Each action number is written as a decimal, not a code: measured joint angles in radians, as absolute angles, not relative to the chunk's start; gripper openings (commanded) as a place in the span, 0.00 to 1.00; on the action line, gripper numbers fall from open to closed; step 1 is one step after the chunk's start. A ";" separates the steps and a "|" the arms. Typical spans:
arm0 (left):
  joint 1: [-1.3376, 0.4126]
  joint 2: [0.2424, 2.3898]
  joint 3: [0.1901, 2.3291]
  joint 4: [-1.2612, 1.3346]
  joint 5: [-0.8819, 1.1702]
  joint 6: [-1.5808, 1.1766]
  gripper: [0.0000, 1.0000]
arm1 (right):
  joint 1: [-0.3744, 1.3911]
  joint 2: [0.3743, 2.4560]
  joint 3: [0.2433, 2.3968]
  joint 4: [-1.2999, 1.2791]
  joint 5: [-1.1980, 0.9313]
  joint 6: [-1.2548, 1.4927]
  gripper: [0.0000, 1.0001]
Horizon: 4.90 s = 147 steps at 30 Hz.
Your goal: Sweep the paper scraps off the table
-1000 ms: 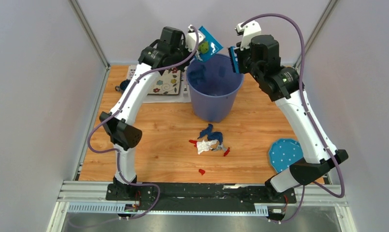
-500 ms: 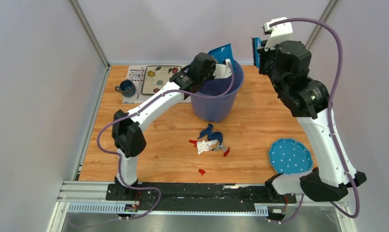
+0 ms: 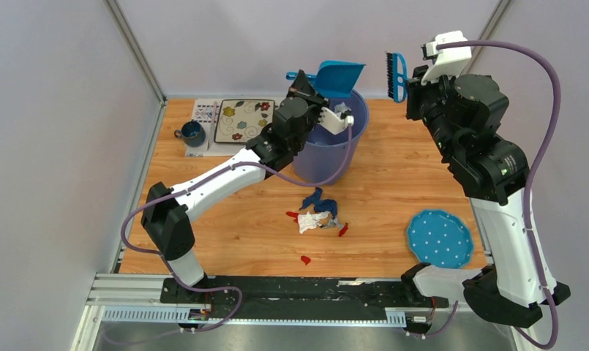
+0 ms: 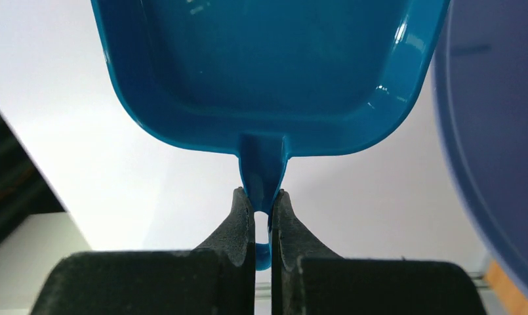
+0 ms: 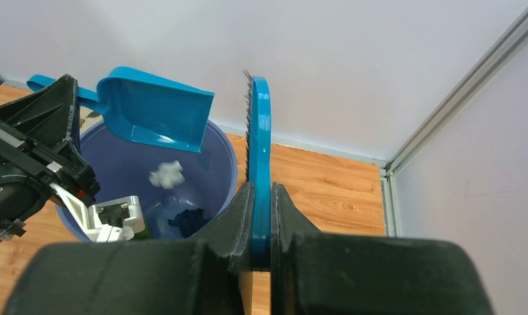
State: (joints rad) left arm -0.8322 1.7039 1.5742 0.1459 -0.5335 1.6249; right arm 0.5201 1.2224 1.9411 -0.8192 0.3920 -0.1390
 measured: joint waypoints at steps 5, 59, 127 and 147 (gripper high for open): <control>-0.831 1.667 1.438 0.308 -0.535 1.819 0.00 | 0.520 1.222 1.927 -0.826 0.362 -0.139 0.00; -0.503 1.209 0.720 -1.025 0.012 0.585 0.00 | 0.910 1.419 1.192 -0.772 0.249 0.402 0.00; -0.409 1.196 0.752 -0.885 0.363 0.521 0.00 | 1.065 1.322 1.538 -0.868 0.402 0.239 0.00; -0.387 1.162 1.194 -1.067 0.409 0.455 0.00 | 0.936 0.981 1.509 -0.931 0.594 0.155 0.00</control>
State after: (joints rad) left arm -0.3874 1.1618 1.1938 -1.0672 0.4088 0.4549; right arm 0.9360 0.9810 1.5093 -0.9314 0.5941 0.1547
